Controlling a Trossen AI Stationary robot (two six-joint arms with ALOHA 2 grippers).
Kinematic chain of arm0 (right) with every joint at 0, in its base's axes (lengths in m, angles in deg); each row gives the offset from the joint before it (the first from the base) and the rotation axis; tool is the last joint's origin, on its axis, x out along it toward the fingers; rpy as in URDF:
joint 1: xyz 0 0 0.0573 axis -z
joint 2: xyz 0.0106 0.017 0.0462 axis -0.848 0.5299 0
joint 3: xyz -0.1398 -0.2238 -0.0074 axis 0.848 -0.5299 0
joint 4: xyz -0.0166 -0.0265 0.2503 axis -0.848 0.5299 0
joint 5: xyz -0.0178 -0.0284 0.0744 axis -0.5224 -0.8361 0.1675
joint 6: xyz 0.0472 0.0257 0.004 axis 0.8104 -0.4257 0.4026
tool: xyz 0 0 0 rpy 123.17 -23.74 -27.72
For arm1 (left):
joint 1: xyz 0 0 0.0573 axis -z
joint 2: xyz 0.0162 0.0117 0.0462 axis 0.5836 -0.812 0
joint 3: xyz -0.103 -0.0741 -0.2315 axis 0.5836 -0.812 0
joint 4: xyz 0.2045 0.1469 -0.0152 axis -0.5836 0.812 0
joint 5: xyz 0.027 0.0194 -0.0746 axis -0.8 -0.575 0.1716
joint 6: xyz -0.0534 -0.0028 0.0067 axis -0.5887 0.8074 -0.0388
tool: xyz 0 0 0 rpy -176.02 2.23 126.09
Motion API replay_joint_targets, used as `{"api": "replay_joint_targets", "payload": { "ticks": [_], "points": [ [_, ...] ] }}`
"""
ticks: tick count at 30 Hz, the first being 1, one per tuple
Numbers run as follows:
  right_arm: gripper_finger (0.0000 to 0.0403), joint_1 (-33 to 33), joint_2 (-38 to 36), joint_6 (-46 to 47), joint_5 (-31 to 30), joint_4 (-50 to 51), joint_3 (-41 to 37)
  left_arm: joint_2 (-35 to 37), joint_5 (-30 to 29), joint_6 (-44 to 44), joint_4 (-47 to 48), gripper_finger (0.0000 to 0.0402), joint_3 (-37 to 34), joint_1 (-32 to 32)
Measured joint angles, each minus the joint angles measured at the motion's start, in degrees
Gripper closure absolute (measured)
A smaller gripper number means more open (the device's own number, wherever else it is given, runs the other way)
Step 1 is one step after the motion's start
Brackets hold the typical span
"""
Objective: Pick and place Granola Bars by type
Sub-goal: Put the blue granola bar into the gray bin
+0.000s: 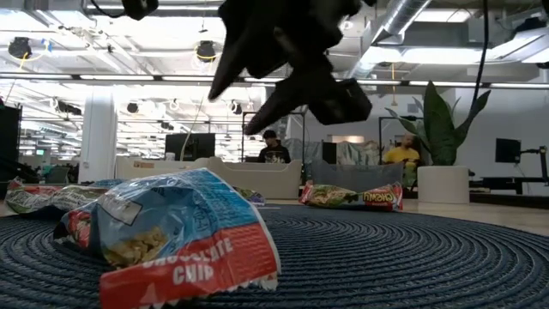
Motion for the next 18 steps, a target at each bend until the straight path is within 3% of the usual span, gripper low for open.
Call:
{"api": "replay_joint_targets", "payload": {
  "ticks": [7,18],
  "points": [
    [0.026,1.0,7.2,-5.6,-3.8,14.9,10.1,0.4,0.1,0.0,0.3,0.0242,0.1,0.0],
    [0.0251,1.0,12.5,-9.9,-2.1,16.0,16.2,0.4,1.3,-0.3,1.2,0.0242,0.1,0.0]
  ]
}}
